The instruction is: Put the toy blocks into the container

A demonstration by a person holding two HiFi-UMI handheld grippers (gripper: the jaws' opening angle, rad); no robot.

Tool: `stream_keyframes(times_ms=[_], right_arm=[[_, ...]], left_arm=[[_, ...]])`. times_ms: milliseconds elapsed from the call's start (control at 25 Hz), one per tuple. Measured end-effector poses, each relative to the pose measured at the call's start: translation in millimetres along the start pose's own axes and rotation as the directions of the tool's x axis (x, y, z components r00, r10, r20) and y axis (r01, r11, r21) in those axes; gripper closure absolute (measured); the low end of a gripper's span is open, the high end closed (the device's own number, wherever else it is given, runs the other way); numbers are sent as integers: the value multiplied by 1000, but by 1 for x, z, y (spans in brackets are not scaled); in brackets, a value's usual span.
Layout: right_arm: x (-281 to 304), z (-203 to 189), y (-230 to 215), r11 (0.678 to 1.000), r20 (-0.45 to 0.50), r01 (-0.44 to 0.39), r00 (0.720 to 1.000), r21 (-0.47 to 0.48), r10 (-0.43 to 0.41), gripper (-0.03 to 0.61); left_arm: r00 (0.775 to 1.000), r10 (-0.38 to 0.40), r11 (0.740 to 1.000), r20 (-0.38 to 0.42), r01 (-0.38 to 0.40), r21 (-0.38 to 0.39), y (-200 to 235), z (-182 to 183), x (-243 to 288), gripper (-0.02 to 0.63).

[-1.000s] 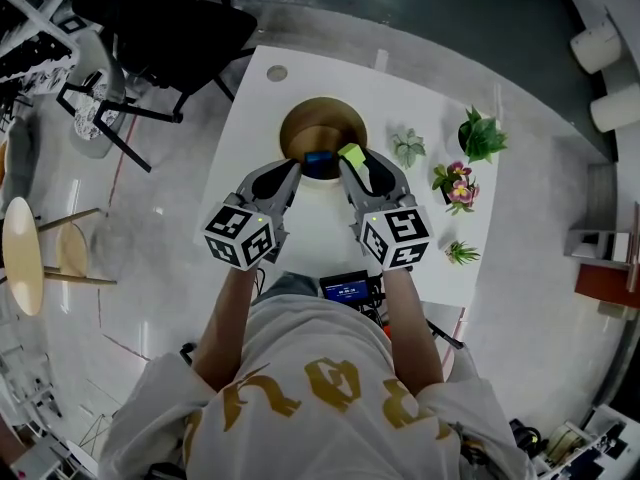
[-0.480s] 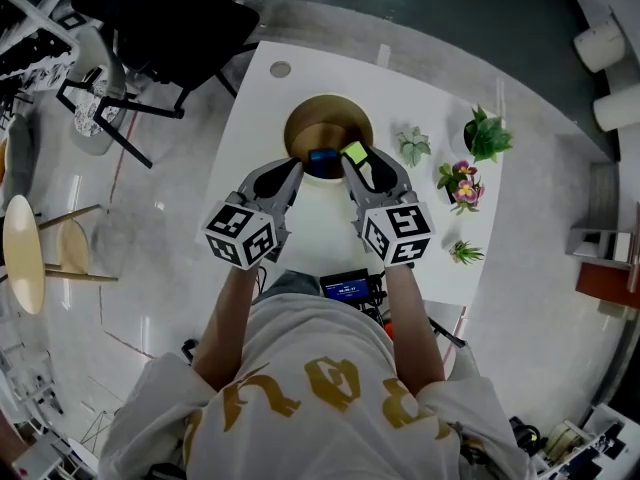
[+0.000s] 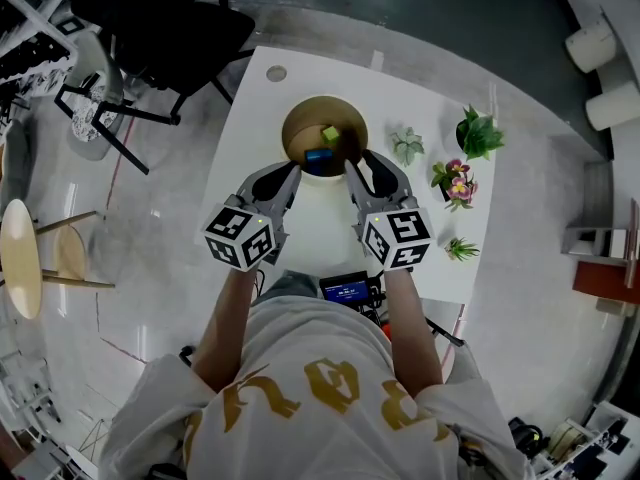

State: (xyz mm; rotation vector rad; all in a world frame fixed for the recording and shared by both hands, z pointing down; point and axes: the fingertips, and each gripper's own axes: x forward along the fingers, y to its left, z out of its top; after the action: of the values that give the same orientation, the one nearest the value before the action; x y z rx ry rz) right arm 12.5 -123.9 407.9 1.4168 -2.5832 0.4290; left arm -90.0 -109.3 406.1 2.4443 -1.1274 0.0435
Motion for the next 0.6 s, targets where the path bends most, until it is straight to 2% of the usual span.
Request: stream_keyframes(times_ms=[240, 400, 600], right_arm=[[-18, 1, -2, 999, 23, 34, 999, 2, -34, 445], [-31, 2, -2, 998, 40, 61, 997, -2, -61, 475], [-42, 5, 4, 998, 50, 59, 997, 1, -59, 551]], left_arm=[[1000, -7, 1000, 7, 7, 11, -10, -1, -4, 612], [1000, -10, 1000, 10, 10, 24, -19, 0, -10, 612], [998, 53, 997, -16, -53, 49, -18, -2, -16, 612]])
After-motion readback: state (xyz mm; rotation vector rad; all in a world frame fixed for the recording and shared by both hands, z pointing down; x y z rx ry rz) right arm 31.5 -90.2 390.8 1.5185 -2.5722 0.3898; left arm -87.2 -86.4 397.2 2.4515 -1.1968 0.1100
